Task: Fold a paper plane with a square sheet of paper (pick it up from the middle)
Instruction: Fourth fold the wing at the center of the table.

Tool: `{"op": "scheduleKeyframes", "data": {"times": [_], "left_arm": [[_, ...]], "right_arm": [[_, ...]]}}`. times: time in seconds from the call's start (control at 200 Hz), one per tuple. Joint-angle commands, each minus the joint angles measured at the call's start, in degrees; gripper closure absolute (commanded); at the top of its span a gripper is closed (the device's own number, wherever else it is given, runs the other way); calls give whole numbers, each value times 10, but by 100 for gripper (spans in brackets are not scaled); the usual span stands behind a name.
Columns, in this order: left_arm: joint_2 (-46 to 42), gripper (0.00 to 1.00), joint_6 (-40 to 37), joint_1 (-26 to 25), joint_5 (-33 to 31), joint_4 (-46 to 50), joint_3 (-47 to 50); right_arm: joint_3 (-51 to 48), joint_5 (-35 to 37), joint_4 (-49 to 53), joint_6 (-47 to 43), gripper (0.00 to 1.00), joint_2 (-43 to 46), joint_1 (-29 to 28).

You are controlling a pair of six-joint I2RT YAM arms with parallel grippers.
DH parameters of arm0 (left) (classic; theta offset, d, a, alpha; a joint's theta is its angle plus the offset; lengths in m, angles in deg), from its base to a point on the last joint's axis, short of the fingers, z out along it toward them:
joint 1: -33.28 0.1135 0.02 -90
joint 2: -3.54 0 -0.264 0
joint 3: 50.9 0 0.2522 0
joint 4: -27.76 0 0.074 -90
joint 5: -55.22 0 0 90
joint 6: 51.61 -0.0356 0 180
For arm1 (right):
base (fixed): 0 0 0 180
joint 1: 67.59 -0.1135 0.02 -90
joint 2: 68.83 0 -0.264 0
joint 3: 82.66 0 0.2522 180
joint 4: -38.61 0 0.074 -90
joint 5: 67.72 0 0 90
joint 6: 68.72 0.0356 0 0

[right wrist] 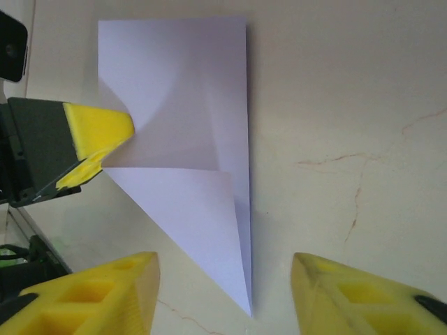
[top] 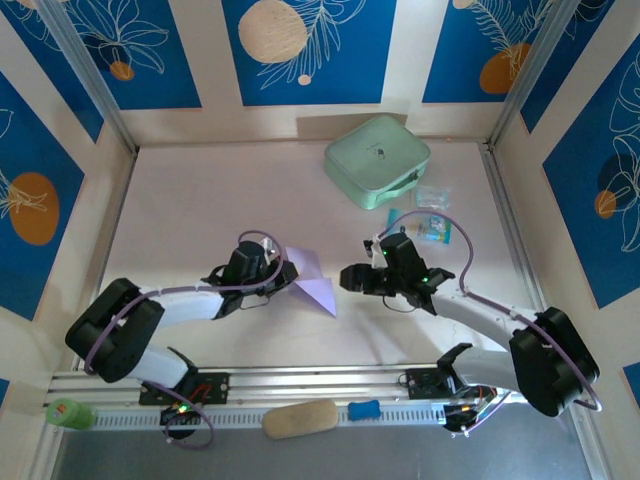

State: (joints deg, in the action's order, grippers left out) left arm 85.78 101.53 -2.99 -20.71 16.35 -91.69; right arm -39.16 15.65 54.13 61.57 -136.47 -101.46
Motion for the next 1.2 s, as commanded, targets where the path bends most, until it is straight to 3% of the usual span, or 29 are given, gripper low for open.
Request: {"op": "scheduleKeyframes", "data": {"times": [0.0,0.095,0.24,0.49,0.8,1.195], "left_arm": [[11,94,-2,-3,14,-14,0],[31,89,4,-3,38,-43,-3],[43,82,9,-3,52,-59,-6],[43,81,8,-3,55,-46,-14],[38,81,1,-3,57,-20,-27],[35,83,-3,-3,59,-10,-32]], "right_arm": [[-21,30,-52,3,38,12,-13],[-35,61,-84,-19,37,18,-38],[-40,144,-96,-133,41,27,-116],[-67,291,-171,-299,51,2,-243],[-52,378,-231,-388,53,-88,-298],[-21,440,-286,-444,57,-198,-314]]}}
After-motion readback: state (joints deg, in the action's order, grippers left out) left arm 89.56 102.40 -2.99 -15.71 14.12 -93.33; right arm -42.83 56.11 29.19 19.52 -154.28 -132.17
